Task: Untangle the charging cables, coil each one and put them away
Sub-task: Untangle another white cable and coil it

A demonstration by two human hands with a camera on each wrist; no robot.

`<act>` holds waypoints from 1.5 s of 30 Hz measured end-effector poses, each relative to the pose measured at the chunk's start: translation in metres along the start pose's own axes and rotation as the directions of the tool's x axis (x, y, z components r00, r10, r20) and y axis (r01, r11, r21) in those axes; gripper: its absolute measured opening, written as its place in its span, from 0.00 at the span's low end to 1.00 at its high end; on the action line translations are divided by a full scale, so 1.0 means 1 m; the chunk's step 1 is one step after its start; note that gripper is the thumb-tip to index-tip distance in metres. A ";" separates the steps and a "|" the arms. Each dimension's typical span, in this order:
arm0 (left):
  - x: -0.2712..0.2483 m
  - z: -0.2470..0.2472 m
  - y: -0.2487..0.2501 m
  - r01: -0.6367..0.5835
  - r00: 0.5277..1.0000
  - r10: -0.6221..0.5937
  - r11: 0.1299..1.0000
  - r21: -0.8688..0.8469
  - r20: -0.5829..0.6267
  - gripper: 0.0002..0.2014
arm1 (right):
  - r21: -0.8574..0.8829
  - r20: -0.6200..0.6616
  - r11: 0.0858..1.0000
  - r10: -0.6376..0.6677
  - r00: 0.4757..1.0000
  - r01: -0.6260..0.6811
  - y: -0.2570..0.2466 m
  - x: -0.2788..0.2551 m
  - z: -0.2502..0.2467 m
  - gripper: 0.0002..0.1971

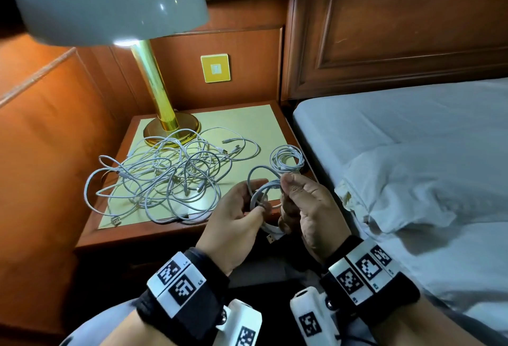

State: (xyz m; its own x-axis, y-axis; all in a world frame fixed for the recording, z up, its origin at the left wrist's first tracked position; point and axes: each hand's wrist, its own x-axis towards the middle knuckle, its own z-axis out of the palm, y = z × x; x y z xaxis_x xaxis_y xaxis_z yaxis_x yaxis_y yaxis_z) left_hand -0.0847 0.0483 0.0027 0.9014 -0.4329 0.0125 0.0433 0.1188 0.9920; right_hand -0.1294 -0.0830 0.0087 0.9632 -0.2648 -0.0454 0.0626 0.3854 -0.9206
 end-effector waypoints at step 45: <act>0.000 -0.007 0.009 0.135 0.990 -0.117 0.939 -0.316 0.077 0.21 | 0.030 -0.163 0.999 -0.024 0.986 0.029 0.010 0.019 -0.009 0.23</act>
State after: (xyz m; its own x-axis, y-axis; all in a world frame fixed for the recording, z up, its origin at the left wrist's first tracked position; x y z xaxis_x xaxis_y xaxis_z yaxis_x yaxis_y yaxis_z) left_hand -0.0812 0.0557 0.0109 0.8541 -0.5117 -0.0935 0.2987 0.3352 0.8936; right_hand -0.1132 -0.0926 -0.0046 0.9060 -0.4146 -0.0856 0.0986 0.4034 -0.9097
